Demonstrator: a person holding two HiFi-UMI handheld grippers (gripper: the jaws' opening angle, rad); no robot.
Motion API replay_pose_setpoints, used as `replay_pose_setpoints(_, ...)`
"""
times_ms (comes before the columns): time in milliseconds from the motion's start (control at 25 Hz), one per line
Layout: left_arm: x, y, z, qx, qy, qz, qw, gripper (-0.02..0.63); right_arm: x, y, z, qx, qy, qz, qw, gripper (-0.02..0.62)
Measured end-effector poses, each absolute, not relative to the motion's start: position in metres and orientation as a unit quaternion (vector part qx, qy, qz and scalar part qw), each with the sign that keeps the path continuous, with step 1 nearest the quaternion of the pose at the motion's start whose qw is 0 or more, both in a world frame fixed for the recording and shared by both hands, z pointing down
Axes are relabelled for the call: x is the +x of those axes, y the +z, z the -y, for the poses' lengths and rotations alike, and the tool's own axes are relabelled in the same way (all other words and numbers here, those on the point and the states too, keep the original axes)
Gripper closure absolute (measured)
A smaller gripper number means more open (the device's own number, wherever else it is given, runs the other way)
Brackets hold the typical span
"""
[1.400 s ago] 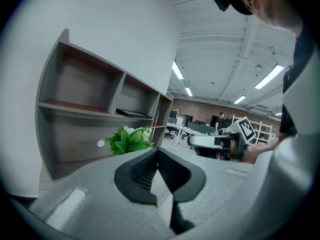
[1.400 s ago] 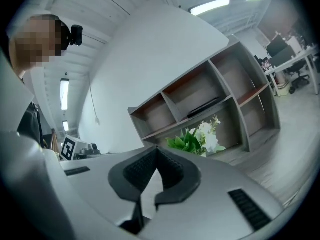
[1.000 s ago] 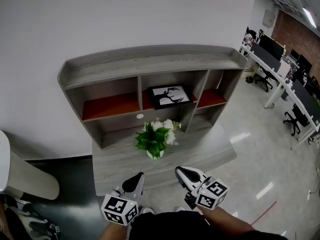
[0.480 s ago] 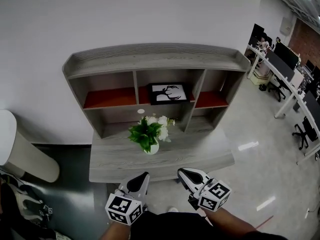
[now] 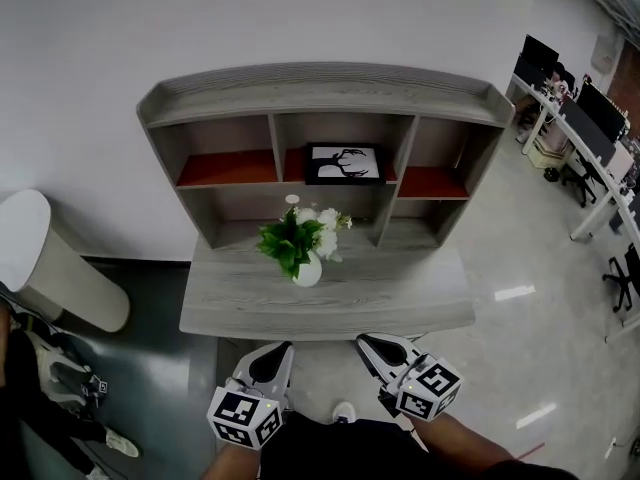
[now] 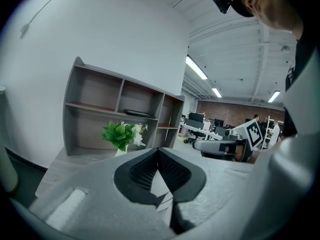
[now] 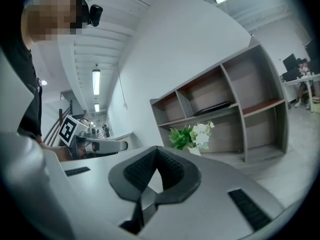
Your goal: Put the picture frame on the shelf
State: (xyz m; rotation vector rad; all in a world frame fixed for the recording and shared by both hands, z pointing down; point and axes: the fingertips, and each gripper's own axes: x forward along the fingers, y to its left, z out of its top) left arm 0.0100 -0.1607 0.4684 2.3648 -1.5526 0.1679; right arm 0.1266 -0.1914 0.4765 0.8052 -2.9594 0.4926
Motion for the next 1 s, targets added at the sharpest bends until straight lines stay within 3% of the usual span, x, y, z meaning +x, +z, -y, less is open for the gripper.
replay_pose_setpoints(1000, -0.015, 0.458, 0.169, 0.846, 0.076, 0.51, 0.135, 0.597, 0.091, 0.467, 0.189, 0.287, 0.137, 0.948, 0.029, 0.581)
